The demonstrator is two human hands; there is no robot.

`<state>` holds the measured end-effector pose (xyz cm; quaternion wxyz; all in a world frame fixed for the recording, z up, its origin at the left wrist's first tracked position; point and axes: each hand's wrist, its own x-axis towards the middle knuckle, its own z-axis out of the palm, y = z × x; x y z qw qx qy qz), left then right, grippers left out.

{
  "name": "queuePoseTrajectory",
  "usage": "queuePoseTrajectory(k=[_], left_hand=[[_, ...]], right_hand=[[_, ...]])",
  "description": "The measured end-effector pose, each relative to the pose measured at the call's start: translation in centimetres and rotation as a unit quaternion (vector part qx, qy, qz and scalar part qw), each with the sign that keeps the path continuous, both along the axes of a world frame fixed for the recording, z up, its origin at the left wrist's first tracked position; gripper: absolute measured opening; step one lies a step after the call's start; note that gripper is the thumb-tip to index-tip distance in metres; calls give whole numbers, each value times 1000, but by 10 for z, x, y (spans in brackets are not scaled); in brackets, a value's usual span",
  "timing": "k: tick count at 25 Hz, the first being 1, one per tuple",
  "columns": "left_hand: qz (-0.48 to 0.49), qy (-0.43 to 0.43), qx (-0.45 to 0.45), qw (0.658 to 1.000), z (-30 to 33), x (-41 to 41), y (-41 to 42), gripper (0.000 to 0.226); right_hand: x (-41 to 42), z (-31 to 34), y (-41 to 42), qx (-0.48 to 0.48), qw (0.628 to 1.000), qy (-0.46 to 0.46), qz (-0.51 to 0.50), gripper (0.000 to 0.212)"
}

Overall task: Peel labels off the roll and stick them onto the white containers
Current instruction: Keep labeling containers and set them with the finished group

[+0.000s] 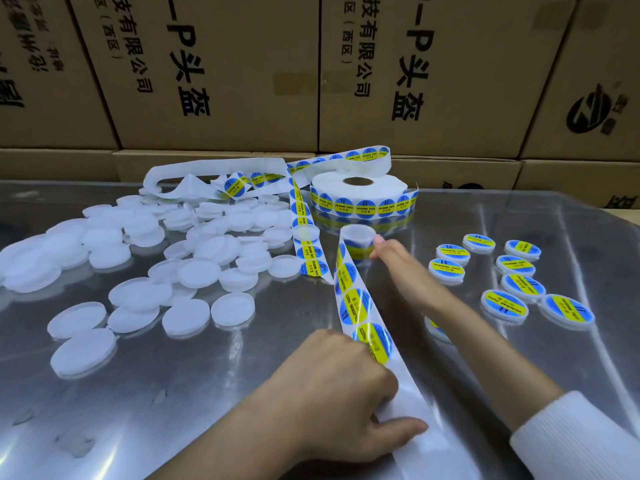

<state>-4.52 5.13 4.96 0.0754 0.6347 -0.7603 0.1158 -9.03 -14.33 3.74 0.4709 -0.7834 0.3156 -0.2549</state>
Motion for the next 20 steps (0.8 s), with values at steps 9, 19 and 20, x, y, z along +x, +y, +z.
queuePoseTrajectory(k=[9,19,20], left_hand=[[-44,-29,32,998,11,-8,8,54],[48,20,1,999,-22,5,-12,42],[55,25,-1,998,-23,7,-13,42]], right_hand=[[-5,2,7,15,999,-17,-28,34],[-33,-5,17,-103,979,96,144,26],[-36,-7,16,-115,976,113,148,27]])
